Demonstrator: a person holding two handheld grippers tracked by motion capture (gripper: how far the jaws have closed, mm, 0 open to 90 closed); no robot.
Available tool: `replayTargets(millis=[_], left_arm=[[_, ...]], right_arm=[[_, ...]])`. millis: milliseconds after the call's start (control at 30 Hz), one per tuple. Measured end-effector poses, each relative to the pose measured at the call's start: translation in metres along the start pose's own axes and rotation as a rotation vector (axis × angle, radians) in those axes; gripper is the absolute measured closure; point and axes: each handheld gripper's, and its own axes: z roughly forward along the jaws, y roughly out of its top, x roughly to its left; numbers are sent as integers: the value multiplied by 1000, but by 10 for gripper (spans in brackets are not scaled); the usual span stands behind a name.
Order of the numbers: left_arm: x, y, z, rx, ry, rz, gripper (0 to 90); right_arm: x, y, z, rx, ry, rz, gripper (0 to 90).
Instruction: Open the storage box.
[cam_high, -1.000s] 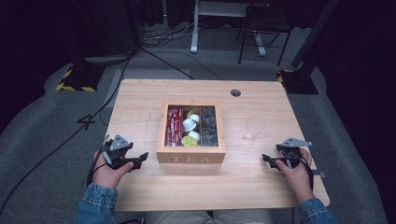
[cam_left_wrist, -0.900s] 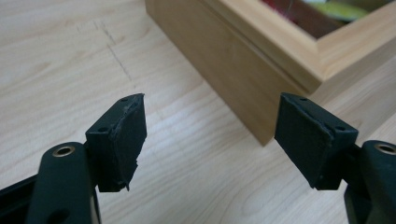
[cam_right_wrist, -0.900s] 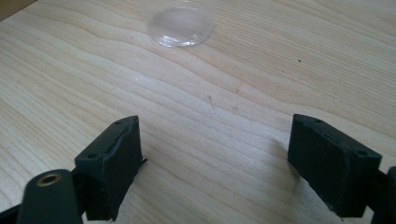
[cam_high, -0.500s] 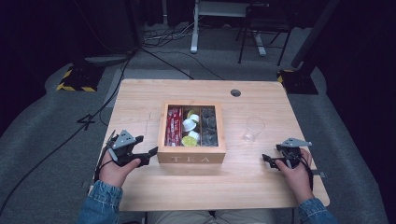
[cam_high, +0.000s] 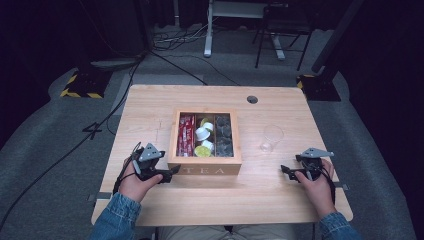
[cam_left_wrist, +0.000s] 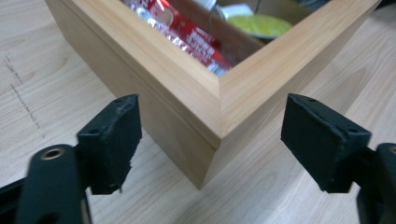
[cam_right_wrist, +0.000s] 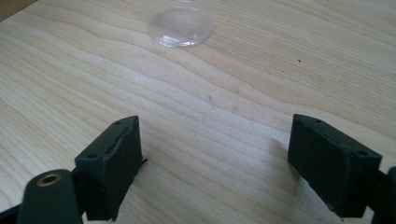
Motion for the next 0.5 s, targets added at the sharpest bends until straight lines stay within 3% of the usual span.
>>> replayTargets(millis=[133,500], left_arm=[[-1,-1,0,18,-9,33,398],[2,-3,-7,33,-21,47,514]], right_arm=[[0,0,0,0,0,0,175],[0,0,0,1,-1,0,175]])
